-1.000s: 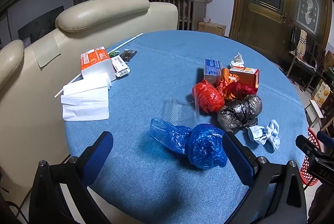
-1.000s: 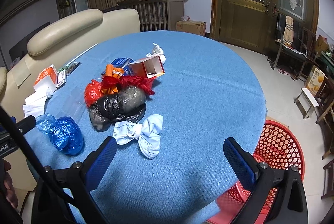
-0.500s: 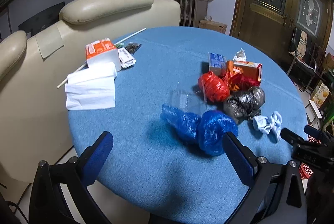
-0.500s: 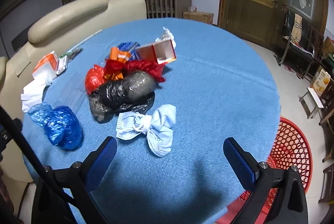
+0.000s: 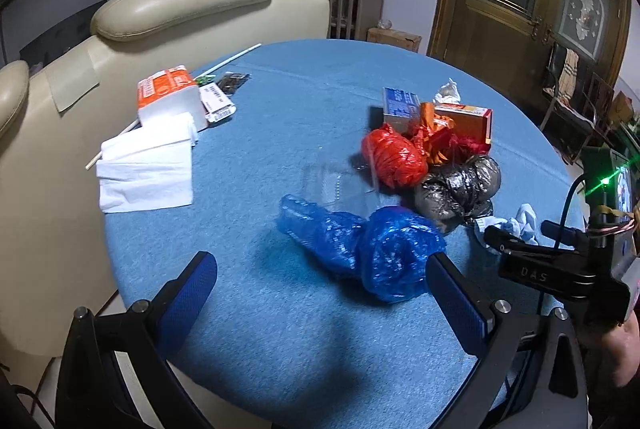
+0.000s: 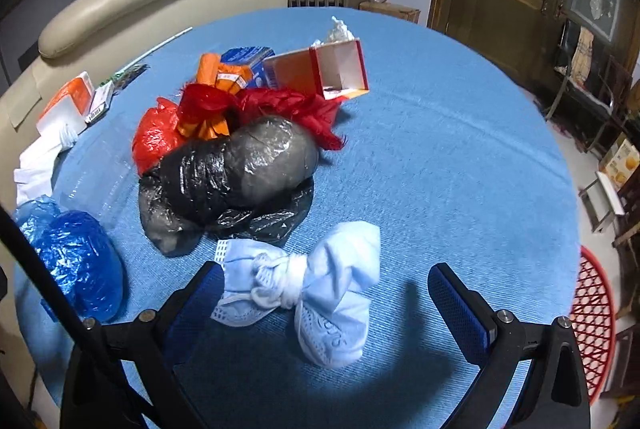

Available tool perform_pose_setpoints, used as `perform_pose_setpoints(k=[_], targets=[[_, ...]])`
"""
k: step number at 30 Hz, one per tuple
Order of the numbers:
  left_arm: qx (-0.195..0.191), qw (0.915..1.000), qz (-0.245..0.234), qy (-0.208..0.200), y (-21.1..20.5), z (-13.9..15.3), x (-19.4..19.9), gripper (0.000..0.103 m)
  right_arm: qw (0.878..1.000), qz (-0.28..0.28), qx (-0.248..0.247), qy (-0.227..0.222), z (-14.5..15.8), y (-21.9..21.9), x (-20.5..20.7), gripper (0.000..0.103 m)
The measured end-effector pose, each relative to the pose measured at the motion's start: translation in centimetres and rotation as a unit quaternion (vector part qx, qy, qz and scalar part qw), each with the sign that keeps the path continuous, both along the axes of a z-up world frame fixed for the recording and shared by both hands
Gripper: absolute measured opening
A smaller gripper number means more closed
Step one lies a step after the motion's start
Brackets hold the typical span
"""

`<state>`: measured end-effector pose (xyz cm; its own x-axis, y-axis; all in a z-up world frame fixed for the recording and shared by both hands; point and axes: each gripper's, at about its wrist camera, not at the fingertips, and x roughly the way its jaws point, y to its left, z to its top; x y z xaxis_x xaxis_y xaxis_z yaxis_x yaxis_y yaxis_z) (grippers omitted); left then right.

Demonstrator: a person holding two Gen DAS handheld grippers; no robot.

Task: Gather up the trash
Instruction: 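Grasp the blue plastic bag with the left tool while the right tool grasps the white cloth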

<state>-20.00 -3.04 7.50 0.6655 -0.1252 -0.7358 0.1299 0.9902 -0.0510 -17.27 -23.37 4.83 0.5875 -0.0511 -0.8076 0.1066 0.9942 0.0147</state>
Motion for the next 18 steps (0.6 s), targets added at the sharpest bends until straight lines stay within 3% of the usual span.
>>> perform_pose_setpoints(k=[1, 2, 9, 18], targets=[[0.0, 1.0, -0.002, 0.002, -0.3, -0.1, 0.1, 0.103, 1.0, 0.001, 0.009, -0.001, 0.0, -0.2, 0.0, 0.085], [-0.001, 1.0, -0.003, 0.003, -0.4, -0.1, 0.2, 0.103, 1.0, 0.004, 0.022, 0.002, -0.1, -0.4, -0.1, 0.06], [-0.006, 0.9997, -0.005, 0.024, -2.1, -1.3, 1.9, 0.103, 0.998, 0.006, 0.056, 0.001, 0.1, -1.7, -0.9, 0.055], [0.017, 0.9991, 0.007, 0.038, -4.9, -3.1, 4.1, 0.103, 0.996, 0.009, 0.084, -0.02, 0.8, -2.8, -2.7, 0.047]])
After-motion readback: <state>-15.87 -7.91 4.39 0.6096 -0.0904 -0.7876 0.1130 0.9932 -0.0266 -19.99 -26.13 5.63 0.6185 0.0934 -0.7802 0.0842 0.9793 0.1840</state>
